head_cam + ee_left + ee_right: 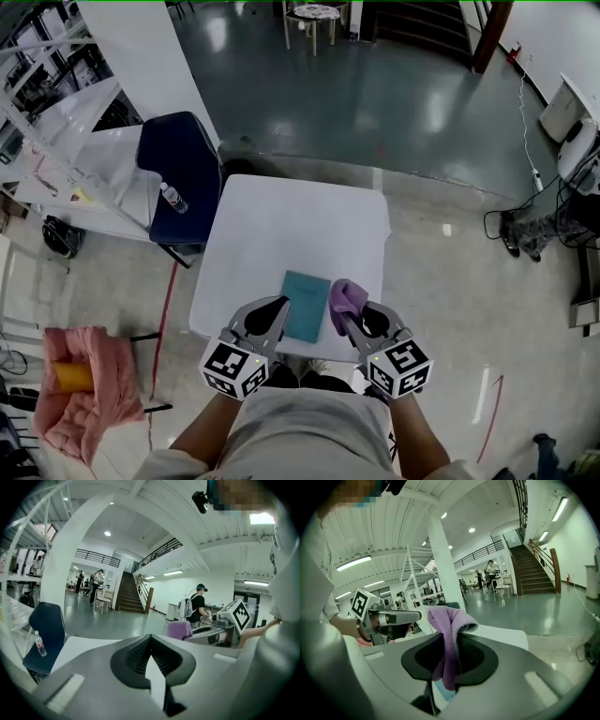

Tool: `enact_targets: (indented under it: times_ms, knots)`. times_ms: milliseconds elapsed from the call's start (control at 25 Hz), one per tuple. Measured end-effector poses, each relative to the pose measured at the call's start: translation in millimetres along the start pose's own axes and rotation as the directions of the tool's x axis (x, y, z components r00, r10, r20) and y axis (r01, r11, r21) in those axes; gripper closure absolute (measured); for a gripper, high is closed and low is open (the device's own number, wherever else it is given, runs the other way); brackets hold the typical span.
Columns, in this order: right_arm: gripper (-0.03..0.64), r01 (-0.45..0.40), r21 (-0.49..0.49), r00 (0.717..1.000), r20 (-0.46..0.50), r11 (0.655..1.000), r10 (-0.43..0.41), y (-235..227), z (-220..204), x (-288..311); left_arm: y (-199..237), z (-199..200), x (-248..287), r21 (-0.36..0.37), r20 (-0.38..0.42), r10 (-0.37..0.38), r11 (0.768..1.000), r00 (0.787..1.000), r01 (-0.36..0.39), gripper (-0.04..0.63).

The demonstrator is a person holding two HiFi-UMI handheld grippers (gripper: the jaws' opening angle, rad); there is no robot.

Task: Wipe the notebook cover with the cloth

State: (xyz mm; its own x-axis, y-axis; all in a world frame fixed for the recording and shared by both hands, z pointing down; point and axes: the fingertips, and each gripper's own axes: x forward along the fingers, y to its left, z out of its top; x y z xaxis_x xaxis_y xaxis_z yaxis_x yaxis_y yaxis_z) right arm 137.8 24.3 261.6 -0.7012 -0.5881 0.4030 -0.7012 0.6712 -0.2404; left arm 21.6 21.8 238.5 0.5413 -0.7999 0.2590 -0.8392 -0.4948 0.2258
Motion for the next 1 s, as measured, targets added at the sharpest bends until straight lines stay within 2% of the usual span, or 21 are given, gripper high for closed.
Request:
enact_targets:
  times_ms: [240, 400, 640, 1000]
  knots:
    - [0.518, 0.032, -0.007, 0.999, -0.043, 0.999, -0.032, -2, -12, 8, 9, -11, 1, -0.01, -0.036, -0.018, 1.0, 0.999, 0.017, 0.594]
    - [0.517, 0.062, -0.003, 0.996, -0.069, 0.998, -0.062, -6, -18, 15, 17, -19, 2, 0.019, -0.075, -0.034, 0.999, 0.997, 0.036, 0.595]
    - [0.517, 0.103, -0.072, 0.984, -0.137, 0.992, -0.112, -17, -37, 31, 33, -34, 11, 0.016, -0.112, -0.042, 0.999, 0.993, 0.044, 0.595]
    - [0.517, 0.142, -0.099, 0.964, -0.212, 0.985, -0.16, -40, -65, 60, 59, -63, 29, 0.002, -0.147, -0.043, 0.999, 0.988, 0.044, 0.595]
